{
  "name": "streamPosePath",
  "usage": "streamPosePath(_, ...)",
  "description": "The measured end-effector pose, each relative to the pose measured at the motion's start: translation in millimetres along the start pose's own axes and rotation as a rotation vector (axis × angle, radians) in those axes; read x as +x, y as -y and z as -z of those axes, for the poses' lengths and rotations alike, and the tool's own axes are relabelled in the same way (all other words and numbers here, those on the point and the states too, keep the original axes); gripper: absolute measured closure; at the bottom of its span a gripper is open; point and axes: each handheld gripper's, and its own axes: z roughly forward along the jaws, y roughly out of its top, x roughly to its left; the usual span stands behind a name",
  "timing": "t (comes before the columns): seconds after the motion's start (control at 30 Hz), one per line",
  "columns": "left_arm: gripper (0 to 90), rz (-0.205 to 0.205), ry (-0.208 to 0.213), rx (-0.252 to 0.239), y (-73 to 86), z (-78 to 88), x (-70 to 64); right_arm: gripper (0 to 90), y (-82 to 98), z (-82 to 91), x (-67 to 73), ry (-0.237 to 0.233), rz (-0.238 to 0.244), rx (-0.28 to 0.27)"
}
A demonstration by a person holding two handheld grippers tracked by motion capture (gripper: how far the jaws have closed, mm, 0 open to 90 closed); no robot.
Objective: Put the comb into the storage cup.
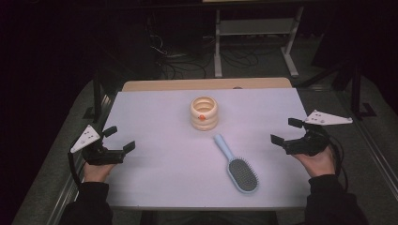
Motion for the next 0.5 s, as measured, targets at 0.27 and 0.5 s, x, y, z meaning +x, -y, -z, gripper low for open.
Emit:
streamPosePath(0.27, 0.0, -0.007, -0.008, -0.008, -0.2, 1.1, -1.6, 0.0, -20.9, -11.2, 10.2, -0.015, 0.047, 0.063)
streamPosePath(0.5, 0.0, 0.006, -0.016, -0.028, -0.5, 3.4, -0.9, 0.0, -39.0, -18.3, 19.6, -0.052, 0.077, 0.067)
